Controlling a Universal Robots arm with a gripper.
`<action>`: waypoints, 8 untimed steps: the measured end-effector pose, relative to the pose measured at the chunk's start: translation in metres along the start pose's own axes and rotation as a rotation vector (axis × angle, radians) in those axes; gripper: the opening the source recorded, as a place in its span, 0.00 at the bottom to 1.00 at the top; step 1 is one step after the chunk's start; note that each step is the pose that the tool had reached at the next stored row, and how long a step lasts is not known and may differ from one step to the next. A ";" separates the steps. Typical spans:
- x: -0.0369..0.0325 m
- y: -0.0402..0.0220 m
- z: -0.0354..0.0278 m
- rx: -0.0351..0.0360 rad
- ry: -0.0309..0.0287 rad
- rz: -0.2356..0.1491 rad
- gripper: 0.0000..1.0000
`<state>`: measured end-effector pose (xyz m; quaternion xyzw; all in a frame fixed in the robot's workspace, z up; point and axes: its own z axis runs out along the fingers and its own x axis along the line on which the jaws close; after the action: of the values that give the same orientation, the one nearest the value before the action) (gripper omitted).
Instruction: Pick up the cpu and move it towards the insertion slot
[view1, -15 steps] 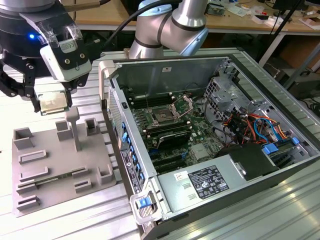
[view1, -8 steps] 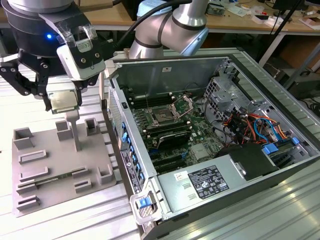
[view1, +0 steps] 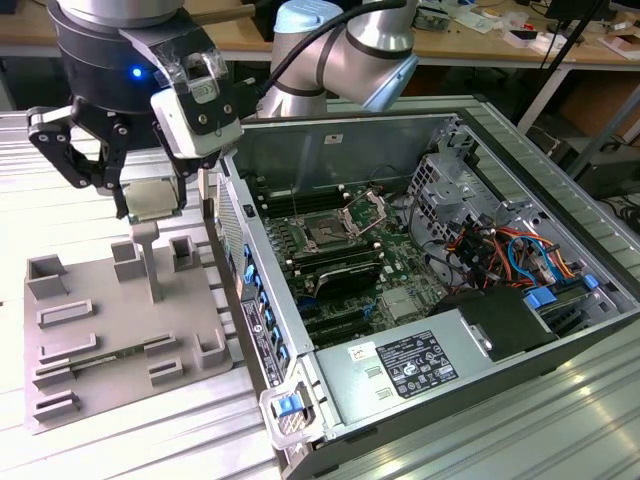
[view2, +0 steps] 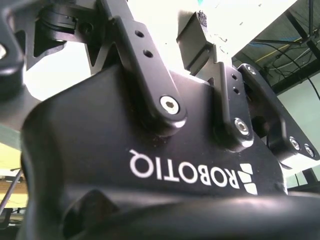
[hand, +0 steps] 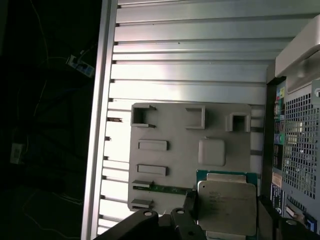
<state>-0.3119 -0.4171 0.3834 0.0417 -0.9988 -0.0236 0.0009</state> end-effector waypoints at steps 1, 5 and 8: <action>-0.0026 -0.0002 0.0000 0.0000 0.0000 0.000 0.55; -0.0090 -0.0007 0.0000 0.0000 0.0000 0.000 0.55; -0.0136 -0.0011 0.0000 -0.0001 0.0000 0.000 0.55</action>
<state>-0.2982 -0.4171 0.3834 0.0417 -0.9988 -0.0237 0.0009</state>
